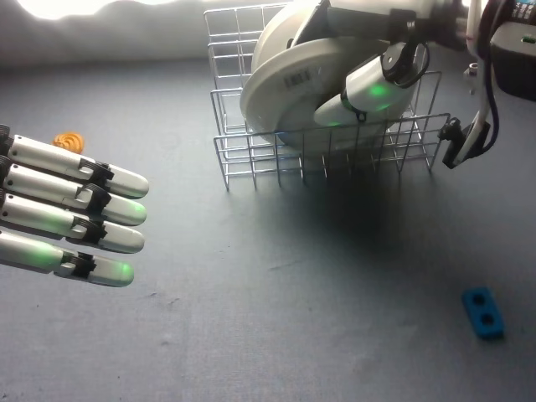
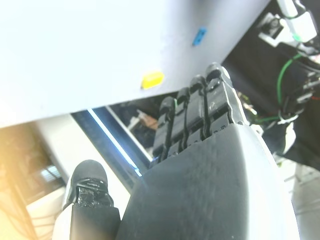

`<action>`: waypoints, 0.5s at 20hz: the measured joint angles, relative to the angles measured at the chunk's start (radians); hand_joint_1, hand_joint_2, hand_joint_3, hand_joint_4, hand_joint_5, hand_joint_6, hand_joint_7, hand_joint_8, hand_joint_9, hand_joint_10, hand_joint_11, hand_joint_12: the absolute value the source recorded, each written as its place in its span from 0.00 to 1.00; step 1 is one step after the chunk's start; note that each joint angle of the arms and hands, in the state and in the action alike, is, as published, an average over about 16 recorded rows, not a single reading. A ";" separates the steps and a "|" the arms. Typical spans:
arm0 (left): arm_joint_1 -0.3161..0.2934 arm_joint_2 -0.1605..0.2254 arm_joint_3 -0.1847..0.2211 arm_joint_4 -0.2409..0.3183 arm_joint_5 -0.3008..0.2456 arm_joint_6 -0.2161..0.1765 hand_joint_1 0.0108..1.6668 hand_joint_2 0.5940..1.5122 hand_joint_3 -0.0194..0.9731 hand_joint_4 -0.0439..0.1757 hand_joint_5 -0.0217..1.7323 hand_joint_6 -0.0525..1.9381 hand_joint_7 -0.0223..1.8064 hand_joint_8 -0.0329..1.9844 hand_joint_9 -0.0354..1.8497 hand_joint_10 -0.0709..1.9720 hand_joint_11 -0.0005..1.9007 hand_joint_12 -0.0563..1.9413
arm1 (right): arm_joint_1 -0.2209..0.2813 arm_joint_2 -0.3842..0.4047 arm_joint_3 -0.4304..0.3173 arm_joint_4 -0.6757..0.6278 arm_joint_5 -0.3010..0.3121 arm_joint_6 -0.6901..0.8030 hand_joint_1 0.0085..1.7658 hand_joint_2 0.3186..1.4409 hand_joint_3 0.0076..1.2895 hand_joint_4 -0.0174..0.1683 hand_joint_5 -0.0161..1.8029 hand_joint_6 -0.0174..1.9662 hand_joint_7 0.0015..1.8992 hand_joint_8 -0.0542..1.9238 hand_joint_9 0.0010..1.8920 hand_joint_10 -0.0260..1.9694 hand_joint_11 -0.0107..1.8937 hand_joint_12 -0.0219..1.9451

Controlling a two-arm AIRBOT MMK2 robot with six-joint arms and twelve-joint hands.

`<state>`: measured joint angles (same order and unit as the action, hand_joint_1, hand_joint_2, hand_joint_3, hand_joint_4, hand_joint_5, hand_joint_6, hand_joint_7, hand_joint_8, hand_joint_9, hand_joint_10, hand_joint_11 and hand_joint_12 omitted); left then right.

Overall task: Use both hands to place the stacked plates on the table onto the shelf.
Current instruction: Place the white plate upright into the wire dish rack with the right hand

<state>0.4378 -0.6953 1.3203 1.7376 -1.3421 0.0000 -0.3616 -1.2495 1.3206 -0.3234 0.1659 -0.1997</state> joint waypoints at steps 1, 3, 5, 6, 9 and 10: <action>-0.002 0.000 0.001 0.000 0.000 -0.001 0.00 0.64 0.04 0.24 0.05 0.03 0.03 0.02 0.03 0.04 0.01 0.03 | -0.002 -0.001 0.000 0.001 0.001 -0.002 0.71 0.60 0.00 0.05 0.52 0.45 0.58 0.36 0.69 0.02 0.50 0.54; -0.005 0.000 0.003 0.001 -0.001 -0.002 0.00 0.64 0.04 0.24 0.05 0.03 0.03 0.02 0.03 0.04 0.01 0.03 | -0.006 -0.002 0.001 0.002 0.000 -0.004 0.70 0.61 0.00 0.05 0.52 0.42 0.58 0.32 0.67 0.02 0.49 0.55; -0.008 -0.001 0.006 0.002 -0.002 -0.004 0.00 0.64 0.04 0.24 0.05 0.03 0.03 0.02 0.03 0.04 0.01 0.03 | -0.009 -0.003 0.001 0.003 -0.002 -0.004 0.69 0.61 0.00 0.05 0.51 0.37 0.57 0.27 0.65 0.02 0.47 0.57; -0.009 -0.001 0.007 0.003 -0.003 -0.004 0.00 0.64 0.04 0.24 0.05 0.03 0.03 0.02 0.03 0.04 0.01 0.03 | -0.010 -0.003 0.001 0.004 -0.003 -0.004 0.69 0.61 0.00 0.05 0.51 0.34 0.56 0.25 0.64 0.02 0.47 0.58; -0.013 -0.001 0.011 0.005 -0.005 -0.007 0.00 0.64 0.04 0.24 0.05 0.03 0.04 0.02 0.03 0.04 0.01 0.03 | -0.010 -0.003 0.001 0.007 -0.004 -0.003 0.67 0.61 0.00 0.05 0.50 0.27 0.55 0.19 0.61 0.02 0.44 0.60; -0.014 -0.001 0.013 0.006 -0.006 -0.007 0.00 0.64 0.04 0.24 0.05 0.03 0.04 0.02 0.03 0.04 0.01 0.03 | -0.010 -0.003 0.001 0.007 -0.005 -0.002 0.67 0.61 0.00 0.05 0.50 0.24 0.55 0.16 0.60 0.02 0.43 0.60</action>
<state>0.4237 -0.6962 1.3331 1.7431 -1.3479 -0.0073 -0.3717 -1.2528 1.3220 -0.3159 0.1610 -0.2021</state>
